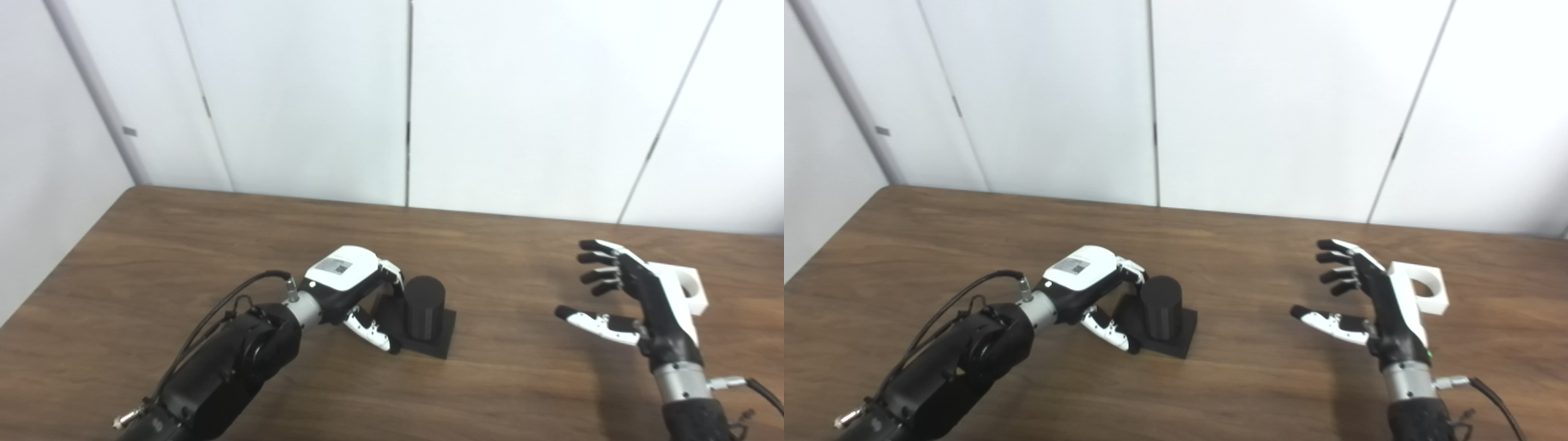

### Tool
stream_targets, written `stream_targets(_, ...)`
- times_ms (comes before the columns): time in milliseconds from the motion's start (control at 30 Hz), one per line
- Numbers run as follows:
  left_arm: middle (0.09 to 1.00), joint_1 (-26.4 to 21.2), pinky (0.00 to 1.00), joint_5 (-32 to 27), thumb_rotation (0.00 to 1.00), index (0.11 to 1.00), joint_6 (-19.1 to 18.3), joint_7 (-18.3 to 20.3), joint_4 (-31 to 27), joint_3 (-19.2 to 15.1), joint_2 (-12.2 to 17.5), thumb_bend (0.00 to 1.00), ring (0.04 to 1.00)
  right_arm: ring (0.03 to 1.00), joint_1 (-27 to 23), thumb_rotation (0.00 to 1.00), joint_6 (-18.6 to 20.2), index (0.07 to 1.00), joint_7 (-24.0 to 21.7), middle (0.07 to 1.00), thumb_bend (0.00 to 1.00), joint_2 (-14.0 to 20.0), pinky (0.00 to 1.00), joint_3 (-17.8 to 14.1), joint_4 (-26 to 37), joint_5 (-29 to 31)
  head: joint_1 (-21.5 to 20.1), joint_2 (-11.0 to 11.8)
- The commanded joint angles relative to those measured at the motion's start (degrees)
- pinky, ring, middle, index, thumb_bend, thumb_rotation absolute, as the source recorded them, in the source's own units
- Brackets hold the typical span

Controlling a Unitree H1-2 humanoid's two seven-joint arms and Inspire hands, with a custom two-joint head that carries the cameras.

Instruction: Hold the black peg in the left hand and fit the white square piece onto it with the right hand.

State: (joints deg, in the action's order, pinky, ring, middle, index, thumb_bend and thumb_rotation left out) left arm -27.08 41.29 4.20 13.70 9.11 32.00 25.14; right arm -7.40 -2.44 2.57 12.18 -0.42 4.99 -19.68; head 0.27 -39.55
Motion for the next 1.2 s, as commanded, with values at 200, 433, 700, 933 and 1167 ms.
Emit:
stream_targets(200,0.81,2.4,0.71,4.0,0.07,0.493,4.4,2.6,3.6,5.9,-0.2,0.52,0.827,0.672,-2.4,0.02,4.3,0.742,-5.9,0.741,0.66,8.6,0.57,-1.1,6.9,-3.4,-6.0,1.6)
stream_targets(433,0.812,3.8,0.68,2.7,0.07,0.493,6.4,0.6,4.2,4.5,1.3,0.52,0.813,0.701,-5.2,0.02,9.8,0.756,-9.3,0.766,0.72,14.2,0.59,-0.7,9.4,-8.8,-14.9,4.6)
stream_targets(700,0.813,4.5,0.68,1.7,0.06,0.493,8.0,0.9,4.2,3.9,3.2,0.52,0.827,0.768,-10.9,0.08,14.4,0.78,-15.9,0.835,0.76,20.6,0.61,1.9,8.8,-16.6,-23.5,7.6)
stream_targets(933,0.797,5.2,0.68,1.1,0.06,0.491,10.9,-0.8,5.2,3.2,4.3,0.52,0.813,0.869,-16.2,0.1,20.3,0.827,-24.0,0.906,0.84,24.4,0.71,5.9,6.4,-23.2,-27.2,8.7)
stream_targets(1167,0.795,5.5,0.69,1.1,0.06,0.492,12.3,-0.8,5.9,2.8,4.7,0.52,0.812,0.943,-21.7,0.13,22.3,0.865,-31.4,0.957,0.89,27.6,0.85,11.3,1.2,-29.8,-28.2,9.0)
